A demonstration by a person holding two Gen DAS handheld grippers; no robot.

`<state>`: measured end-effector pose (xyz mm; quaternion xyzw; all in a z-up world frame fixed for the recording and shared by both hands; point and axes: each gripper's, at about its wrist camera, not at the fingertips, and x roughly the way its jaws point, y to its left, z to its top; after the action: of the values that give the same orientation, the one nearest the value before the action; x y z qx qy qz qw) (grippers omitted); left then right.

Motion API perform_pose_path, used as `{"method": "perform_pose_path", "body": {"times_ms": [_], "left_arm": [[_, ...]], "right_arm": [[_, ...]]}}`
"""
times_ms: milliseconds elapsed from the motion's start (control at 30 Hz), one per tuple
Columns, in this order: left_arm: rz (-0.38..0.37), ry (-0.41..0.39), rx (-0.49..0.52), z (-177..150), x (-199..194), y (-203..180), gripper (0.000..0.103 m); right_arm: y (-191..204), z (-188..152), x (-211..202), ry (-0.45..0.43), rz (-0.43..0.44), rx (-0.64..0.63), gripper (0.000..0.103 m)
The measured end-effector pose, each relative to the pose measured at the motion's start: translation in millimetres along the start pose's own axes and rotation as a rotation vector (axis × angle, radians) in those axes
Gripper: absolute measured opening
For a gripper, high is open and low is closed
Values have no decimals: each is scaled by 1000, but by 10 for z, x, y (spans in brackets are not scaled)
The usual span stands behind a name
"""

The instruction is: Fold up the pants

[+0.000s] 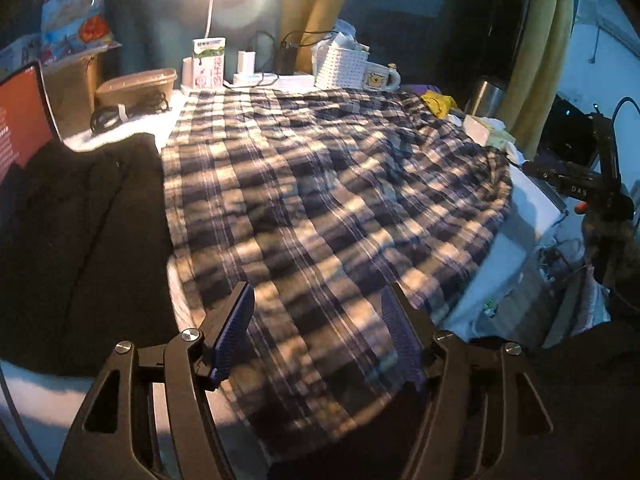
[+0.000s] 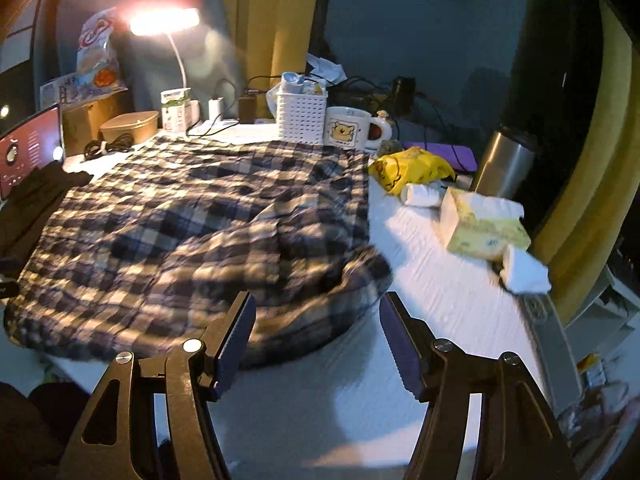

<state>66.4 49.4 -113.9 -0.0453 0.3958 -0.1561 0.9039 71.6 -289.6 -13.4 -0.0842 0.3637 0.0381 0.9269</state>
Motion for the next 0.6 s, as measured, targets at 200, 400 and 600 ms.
{"method": "perform_pose_path", "body": {"times_ms": [200, 400, 600], "left_arm": [[-47, -2, 105, -1, 117, -470, 66], [-66, 24, 200, 56, 309, -792, 67], [47, 102, 296, -94, 537, -893, 67]], "right_arm": [[12, -132, -94, 3, 17, 34, 76], [-38, -261, -157, -13, 11, 58, 76], [-164, -342, -107, -8, 24, 87, 77]]}}
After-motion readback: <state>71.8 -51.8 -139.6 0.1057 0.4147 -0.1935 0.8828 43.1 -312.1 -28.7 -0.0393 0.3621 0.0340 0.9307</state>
